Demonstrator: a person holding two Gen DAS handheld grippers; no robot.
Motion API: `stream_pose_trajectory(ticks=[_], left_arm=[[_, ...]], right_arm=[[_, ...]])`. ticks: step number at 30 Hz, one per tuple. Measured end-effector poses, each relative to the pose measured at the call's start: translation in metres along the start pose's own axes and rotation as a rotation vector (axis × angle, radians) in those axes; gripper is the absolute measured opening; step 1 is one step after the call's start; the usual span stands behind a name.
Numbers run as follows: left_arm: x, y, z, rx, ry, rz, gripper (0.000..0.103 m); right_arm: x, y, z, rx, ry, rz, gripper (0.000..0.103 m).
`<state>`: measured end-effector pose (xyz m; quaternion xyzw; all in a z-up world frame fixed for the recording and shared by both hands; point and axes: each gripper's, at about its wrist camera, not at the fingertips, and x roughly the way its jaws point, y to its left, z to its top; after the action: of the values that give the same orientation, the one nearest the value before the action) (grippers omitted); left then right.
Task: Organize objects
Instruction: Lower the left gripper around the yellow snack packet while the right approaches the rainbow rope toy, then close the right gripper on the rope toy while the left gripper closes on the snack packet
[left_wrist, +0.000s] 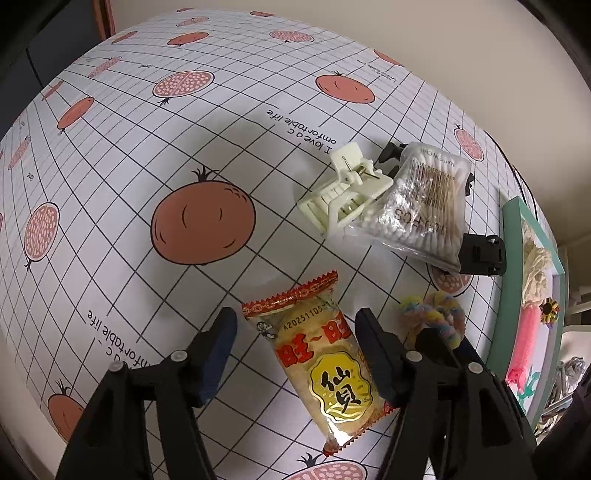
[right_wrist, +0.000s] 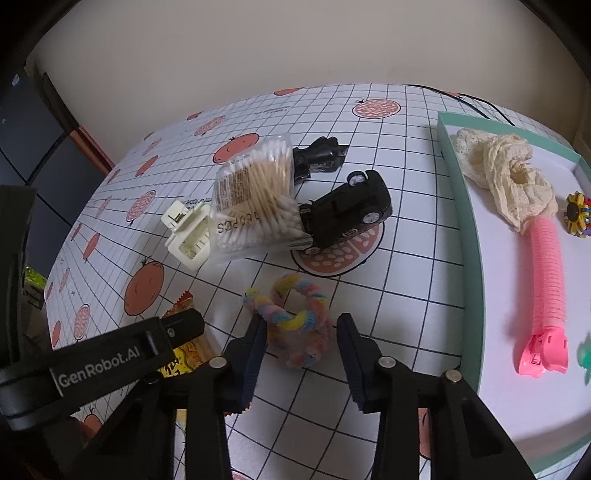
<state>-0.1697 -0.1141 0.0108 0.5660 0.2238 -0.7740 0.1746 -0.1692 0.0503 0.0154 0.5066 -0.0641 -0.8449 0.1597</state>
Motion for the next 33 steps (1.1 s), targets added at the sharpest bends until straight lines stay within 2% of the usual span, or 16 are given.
stream_pose_trajectory(ticks=[6,14,26,29,31,32,33], left_arm=[[0.000,-0.003,-0.003,-0.007,0.002,0.013,0.069],[-0.002,0.003,-0.009,-0.018,0.002,0.022,0.073],[-0.001,-0.017,-0.021,0.007,0.008,0.043,0.073],[-0.004,-0.020,-0.024,0.019,0.003,0.045,0.061],[-0.004,-0.023,-0.024,0.022,0.002,0.041,0.059],[-0.004,-0.023,-0.025,0.023,0.001,0.035,0.051],[-0.004,-0.026,-0.024,0.024,-0.003,0.031,0.038]], right_arm=[[0.000,-0.007,0.002,0.019,0.001,-0.015,0.023],[0.000,-0.015,0.003,0.046,0.002,-0.011,0.010],[0.000,-0.018,0.004,0.052,0.009,0.003,0.009],[-0.001,-0.018,0.005,0.053,0.012,0.006,0.009],[-0.001,-0.019,0.005,0.052,0.014,0.006,0.009],[-0.001,-0.019,0.006,0.053,0.015,0.006,0.009],[-0.001,-0.019,0.006,0.054,0.015,0.004,0.009]])
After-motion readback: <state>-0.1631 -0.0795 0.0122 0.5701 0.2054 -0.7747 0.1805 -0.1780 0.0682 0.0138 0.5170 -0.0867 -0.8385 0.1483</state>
